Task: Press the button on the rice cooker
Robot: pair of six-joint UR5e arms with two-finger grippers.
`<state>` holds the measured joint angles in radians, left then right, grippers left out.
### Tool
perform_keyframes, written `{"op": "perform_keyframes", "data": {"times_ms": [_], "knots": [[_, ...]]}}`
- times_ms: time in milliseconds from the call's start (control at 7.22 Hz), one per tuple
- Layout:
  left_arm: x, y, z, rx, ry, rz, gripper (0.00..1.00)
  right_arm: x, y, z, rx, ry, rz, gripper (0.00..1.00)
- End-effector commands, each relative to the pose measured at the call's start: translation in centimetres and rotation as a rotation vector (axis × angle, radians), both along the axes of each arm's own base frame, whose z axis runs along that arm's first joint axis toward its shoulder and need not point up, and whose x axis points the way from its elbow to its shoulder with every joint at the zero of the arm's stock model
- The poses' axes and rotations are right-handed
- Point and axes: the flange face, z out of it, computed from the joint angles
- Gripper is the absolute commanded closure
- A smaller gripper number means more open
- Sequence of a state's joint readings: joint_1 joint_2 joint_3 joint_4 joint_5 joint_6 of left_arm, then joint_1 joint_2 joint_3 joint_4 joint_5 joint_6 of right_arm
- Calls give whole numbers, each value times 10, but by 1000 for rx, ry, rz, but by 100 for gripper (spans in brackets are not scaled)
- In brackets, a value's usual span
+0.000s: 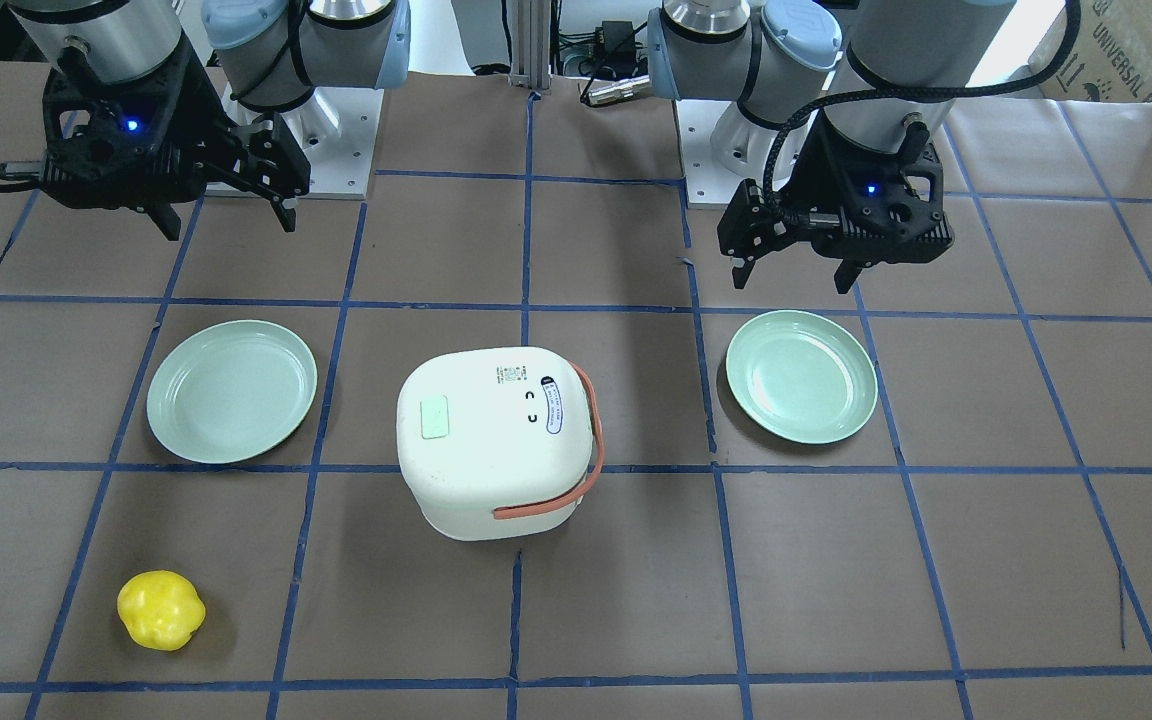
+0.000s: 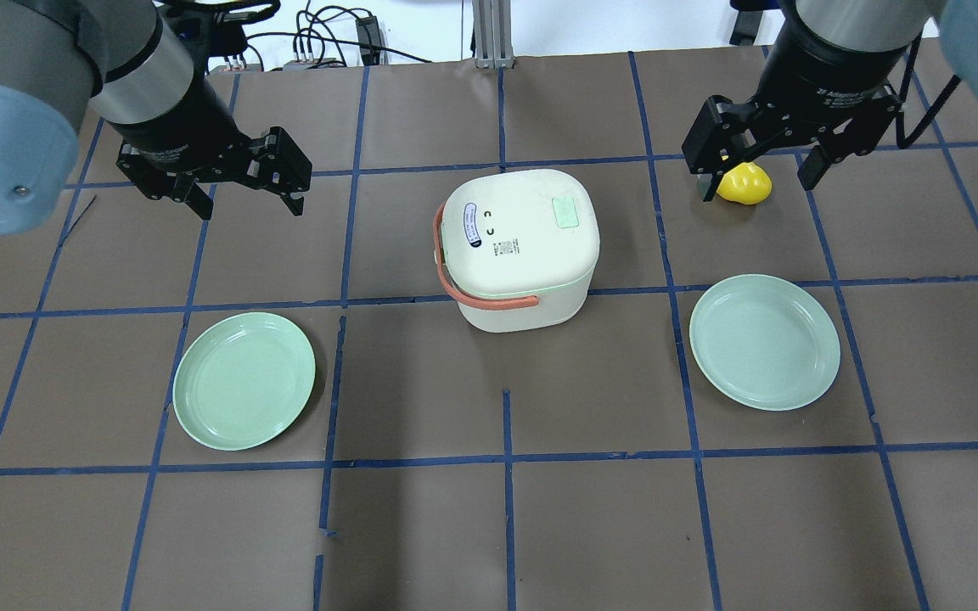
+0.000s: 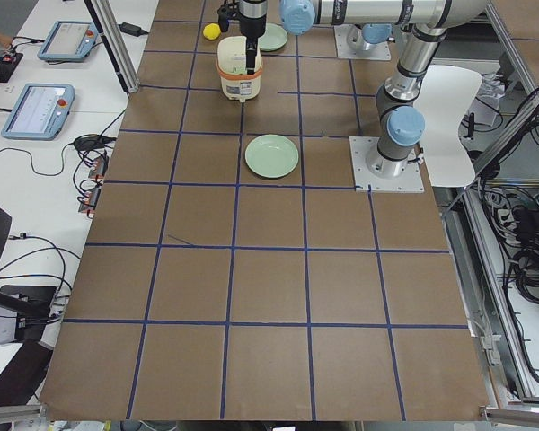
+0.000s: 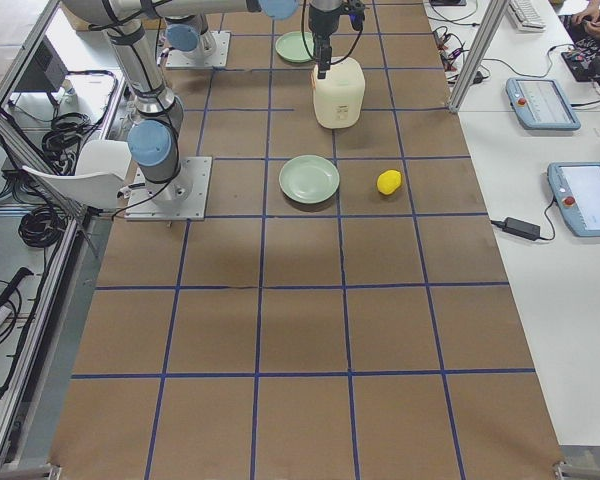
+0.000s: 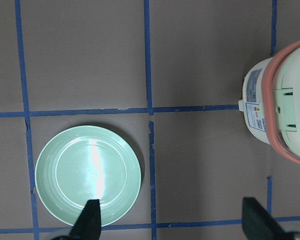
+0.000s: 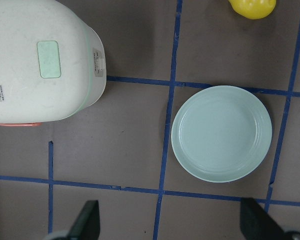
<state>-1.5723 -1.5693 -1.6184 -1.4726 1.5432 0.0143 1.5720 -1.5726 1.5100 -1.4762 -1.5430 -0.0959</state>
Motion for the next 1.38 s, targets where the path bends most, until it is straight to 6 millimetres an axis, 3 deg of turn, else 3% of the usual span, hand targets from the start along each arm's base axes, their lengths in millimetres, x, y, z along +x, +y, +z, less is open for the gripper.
{"op": "perform_keyframes", "data": {"times_ms": [0,1246], "knots": [[0,0,0,0,0,0,0,0,-2,-4,8,0,0,0],[0,0,0,0,0,-1,0,0,-4,-3,-8,-2,30,0]]}}
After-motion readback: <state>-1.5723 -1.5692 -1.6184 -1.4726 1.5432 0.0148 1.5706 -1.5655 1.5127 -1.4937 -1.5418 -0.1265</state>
